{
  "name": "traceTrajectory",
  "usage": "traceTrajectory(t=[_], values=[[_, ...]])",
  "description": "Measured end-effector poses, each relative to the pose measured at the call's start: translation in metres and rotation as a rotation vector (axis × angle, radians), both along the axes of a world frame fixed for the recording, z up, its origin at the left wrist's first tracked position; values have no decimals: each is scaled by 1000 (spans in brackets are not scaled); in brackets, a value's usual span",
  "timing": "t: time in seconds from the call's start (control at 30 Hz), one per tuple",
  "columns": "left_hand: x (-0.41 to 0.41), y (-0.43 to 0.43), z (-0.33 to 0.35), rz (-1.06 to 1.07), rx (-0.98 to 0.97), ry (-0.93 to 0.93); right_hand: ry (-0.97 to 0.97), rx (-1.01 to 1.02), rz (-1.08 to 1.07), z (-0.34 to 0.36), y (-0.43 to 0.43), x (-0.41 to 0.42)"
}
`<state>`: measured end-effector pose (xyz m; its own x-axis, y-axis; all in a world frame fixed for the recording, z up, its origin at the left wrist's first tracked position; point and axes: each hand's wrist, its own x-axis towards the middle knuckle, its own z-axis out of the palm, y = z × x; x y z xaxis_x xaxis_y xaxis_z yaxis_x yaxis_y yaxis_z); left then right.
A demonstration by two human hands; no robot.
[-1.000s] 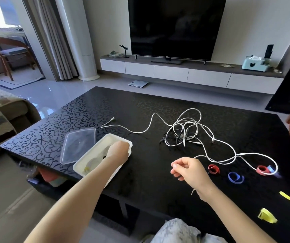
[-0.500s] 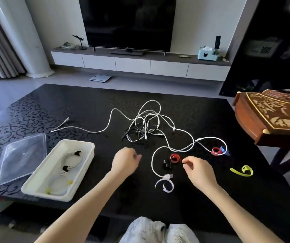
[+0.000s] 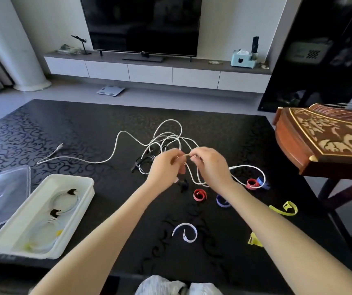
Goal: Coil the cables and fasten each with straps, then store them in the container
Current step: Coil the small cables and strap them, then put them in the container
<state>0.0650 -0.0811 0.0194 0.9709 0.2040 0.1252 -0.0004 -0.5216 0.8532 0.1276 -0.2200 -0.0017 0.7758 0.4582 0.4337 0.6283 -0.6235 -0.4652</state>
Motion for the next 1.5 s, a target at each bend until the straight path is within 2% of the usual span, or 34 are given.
traceTrajectory(t=[0.07,0.2,0.23,0.33,0.4,0.47,0.53,0.63,0.77,0.83,0.9,1.03,1.23,1.3,1.4,1.5], values=[[1,2,20,7,-100,-25,46,132,-27,22,7,11],[0,15,54,-196,-837,-9,209,315,6,60,12,21],[0,19,60,-247,-955,-39,270,354,38,63,10,22],[5,33,83,-313,-1150,-162,494,465,152,67,9,19],[14,44,99,-301,-1227,-254,595,450,204,66,7,15],[23,54,121,-280,-1179,-329,705,385,283,70,5,10],[30,61,142,-245,-1038,-370,748,282,364,80,4,4],[37,59,162,-229,-812,-366,559,188,369,96,7,-2],[41,52,158,-185,-221,-318,272,66,324,119,14,-2],[40,48,147,-234,-30,-254,192,88,345,137,14,-4],[30,43,142,-278,-72,-212,142,166,353,154,13,-6],[11,42,142,-296,-395,-167,109,297,352,176,11,-7],[0,41,145,-368,-572,-153,27,238,395,192,24,-10],[-2,41,147,-353,-585,-132,-3,184,416,195,29,-12],[-5,43,147,-369,-509,-172,-77,181,369,200,32,-9],[-10,42,149,-373,-613,-204,-119,227,324,206,31,-5]])
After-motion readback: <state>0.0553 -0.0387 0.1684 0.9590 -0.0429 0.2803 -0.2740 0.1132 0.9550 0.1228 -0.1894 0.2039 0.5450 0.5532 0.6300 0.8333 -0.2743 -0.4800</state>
